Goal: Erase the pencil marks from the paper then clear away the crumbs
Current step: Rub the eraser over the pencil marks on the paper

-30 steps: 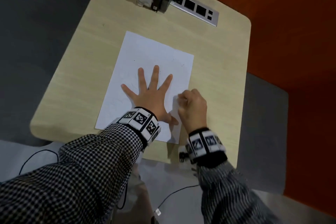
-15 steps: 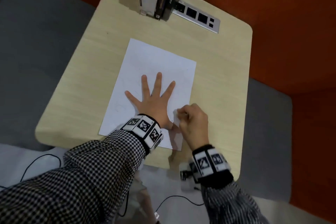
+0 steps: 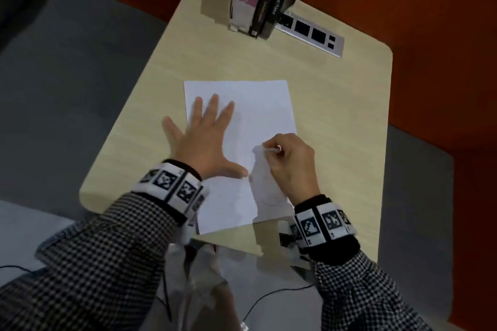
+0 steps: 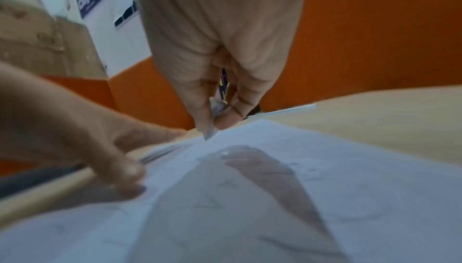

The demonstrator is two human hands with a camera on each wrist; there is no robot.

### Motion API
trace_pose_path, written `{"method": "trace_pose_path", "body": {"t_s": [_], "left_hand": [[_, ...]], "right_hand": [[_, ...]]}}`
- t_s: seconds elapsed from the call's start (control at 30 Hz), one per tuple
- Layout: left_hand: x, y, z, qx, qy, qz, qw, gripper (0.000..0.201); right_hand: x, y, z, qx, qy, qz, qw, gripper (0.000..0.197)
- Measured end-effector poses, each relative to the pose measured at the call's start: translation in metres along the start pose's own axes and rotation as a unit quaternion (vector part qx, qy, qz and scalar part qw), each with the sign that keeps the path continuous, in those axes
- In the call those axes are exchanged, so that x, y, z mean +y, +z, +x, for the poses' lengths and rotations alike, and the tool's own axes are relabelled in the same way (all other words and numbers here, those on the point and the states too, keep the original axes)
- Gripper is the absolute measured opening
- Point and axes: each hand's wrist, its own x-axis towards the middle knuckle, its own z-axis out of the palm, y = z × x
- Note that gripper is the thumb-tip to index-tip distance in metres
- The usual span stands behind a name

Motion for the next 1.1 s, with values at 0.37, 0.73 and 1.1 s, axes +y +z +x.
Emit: {"method": "trace_pose_path", "body": {"t_s": [0.37, 0.73, 1.1], "left_hand": [[-0.039, -0.004, 0.017, -0.022, 0.072, 0.077, 0.994, 0.140], [-0.042, -0.005, 0.024, -0.015, 0.096, 0.086, 0.992, 0.141], [-0.058, -0.017, 0.012, -0.014, 0.083, 0.110, 0.990, 0.140]], "right_hand": [[-0.037, 0.043, 0.029, -0.074, -0.033, -0.027, 0.996, 0.007], [-0.048, 0.050, 0.028, -0.087, -0.042, -0.028, 0.995, 0.016], [-0.050, 0.054, 0.069, -0.081, -0.027, -0.068, 0.994, 0.012]]}}
